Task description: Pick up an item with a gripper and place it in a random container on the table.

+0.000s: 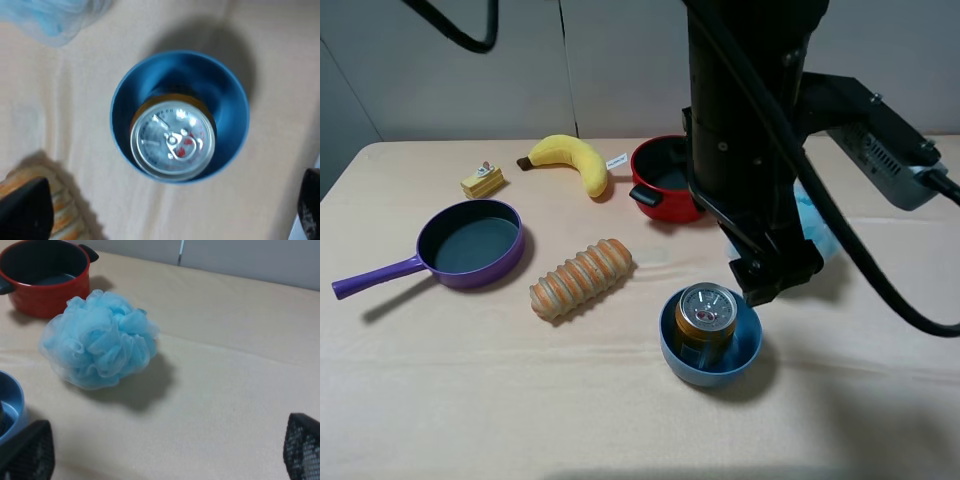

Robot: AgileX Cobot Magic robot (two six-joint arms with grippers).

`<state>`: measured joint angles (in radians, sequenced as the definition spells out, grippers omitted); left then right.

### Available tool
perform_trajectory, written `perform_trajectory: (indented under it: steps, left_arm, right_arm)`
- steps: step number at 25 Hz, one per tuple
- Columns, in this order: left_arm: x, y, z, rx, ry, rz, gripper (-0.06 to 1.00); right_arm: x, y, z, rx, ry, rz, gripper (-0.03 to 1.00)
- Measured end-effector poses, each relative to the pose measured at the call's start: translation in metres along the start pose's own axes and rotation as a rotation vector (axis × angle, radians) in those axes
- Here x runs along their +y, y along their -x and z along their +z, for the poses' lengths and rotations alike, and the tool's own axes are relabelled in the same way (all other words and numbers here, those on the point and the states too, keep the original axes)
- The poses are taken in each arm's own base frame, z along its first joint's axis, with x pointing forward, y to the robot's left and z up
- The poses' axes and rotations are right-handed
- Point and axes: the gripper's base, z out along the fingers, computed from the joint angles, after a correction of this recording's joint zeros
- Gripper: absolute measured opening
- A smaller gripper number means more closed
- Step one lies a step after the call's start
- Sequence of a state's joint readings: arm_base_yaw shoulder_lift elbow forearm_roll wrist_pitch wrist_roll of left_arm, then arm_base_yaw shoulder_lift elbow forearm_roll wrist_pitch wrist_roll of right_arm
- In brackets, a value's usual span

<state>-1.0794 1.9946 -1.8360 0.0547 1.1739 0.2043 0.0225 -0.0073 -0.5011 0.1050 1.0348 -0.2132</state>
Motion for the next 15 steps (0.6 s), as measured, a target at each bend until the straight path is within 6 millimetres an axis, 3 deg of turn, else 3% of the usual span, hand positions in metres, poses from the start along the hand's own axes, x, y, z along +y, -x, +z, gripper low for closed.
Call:
perform_trajectory:
  steps: [7, 15]
  left_arm:
    - [-0.008, -0.037, -0.026, 0.01, -0.002, -0.029, 0.99]
    - [-0.016, -0.105, -0.044, 0.069, 0.05, -0.105, 0.99]
  right_arm:
    - [0.0, 0.0, 0.0, 0.0, 0.0, 0.0, 0.69]
    - [0.0, 0.0, 0.0, 0.0, 0.0, 0.0, 0.69]
